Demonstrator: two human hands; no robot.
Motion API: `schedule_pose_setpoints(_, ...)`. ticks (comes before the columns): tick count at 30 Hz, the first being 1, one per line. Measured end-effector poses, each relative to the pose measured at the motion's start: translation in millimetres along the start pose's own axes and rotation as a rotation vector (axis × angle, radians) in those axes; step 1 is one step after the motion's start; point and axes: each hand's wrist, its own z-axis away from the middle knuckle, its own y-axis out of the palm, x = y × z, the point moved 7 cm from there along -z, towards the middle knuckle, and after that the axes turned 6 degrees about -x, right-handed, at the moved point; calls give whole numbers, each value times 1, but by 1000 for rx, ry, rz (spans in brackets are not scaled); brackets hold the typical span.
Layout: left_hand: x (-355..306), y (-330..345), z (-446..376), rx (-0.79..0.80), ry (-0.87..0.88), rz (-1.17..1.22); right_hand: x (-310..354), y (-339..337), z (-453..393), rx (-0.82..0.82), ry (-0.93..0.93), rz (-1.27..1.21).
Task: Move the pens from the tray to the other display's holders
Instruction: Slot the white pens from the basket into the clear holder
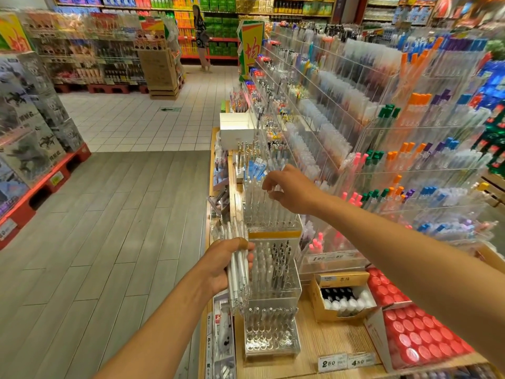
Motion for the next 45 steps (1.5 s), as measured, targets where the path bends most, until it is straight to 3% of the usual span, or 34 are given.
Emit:
schedule_pose_setpoints(5, 0, 4, 0, 2, 0, -4, 1, 1, 4, -22, 25, 21)
schedule_pose_setpoints(8, 0, 6, -1, -9, 8, -5, 17, -10, 18, -236, -72, 86)
schedule_pose_setpoints(10, 0, 10, 0, -4, 8, 8, 30, -9, 30, -296, -103, -45)
schedule_pose_setpoints(16, -2, 19, 8, 53, 34, 40, 27, 52, 48, 216, 371, -563)
schedule_pose_setpoints(22, 0, 19, 12, 104, 31, 70, 25, 71, 63, 274, 560, -974)
schedule_pose_setpoints(28, 4, 20, 12, 128, -17, 148, 18, 63, 62, 289, 580, -1124)
schedule_pose_setpoints(36, 13, 18, 10, 114, -95, 254, 4, 0, 35, 22, 410, -1056)
schedule_pose_setpoints(42, 13, 15, 8, 109, -89, 266, -5, -47, 8, -295, 267, -732)
schedule_pose_setpoints(45, 13, 14, 8, 111, -89, 263, -3, -41, 3, -290, 219, -571)
